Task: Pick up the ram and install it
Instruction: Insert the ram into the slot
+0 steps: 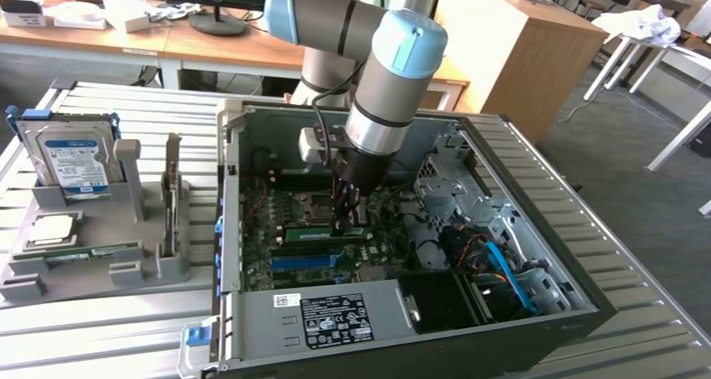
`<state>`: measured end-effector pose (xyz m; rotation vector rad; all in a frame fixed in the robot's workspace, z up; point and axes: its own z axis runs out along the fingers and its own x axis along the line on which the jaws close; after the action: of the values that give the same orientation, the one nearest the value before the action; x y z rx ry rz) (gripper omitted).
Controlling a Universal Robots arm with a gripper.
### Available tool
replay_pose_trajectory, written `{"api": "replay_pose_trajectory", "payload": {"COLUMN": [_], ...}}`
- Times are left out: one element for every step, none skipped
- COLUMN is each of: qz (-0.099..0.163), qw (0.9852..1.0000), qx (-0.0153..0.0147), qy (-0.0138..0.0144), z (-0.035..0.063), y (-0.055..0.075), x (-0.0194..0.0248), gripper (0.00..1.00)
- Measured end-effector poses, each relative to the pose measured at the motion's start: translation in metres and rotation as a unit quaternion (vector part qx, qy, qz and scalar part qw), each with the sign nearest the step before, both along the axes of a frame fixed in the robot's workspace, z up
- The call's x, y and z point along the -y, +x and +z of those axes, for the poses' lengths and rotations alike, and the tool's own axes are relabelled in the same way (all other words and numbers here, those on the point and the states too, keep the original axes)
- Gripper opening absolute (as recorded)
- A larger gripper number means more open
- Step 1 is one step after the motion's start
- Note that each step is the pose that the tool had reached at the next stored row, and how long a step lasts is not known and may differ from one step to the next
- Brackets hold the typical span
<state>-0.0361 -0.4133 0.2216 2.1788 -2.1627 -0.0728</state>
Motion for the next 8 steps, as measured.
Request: {"api": "replay_pose_trajectory", "payload": {"qz": [0.0,0.0,0.0,0.0,0.0,0.0,0.0,0.0], "qw": [1.0,1.0,1.0,1.0,1.0,1.0,1.0,1.0], "qx": [0.0,0.0001,0.0004,0.0013,0.001,0.0005,0.0004,0.0005], "qy": [0.0001,0.0001,0.0008,0.0022,0.0016,0.0005,0.0003,0.0005], "z": [-0.0001,0.0002,0.001,0.003,0.0064,0.0096,0.0105,0.0104], "y": [0.0,0.0,0.0,0.0,0.0,0.0,0.0,0.0], "x": [0.0,0.0,-0.0002,-0.0006,-0.0004,-0.0001,-0.0001,-0.0001], "gripper": [0.13,0.13,0.13,0.13,0.13,0.13,0.13,0.13]}}
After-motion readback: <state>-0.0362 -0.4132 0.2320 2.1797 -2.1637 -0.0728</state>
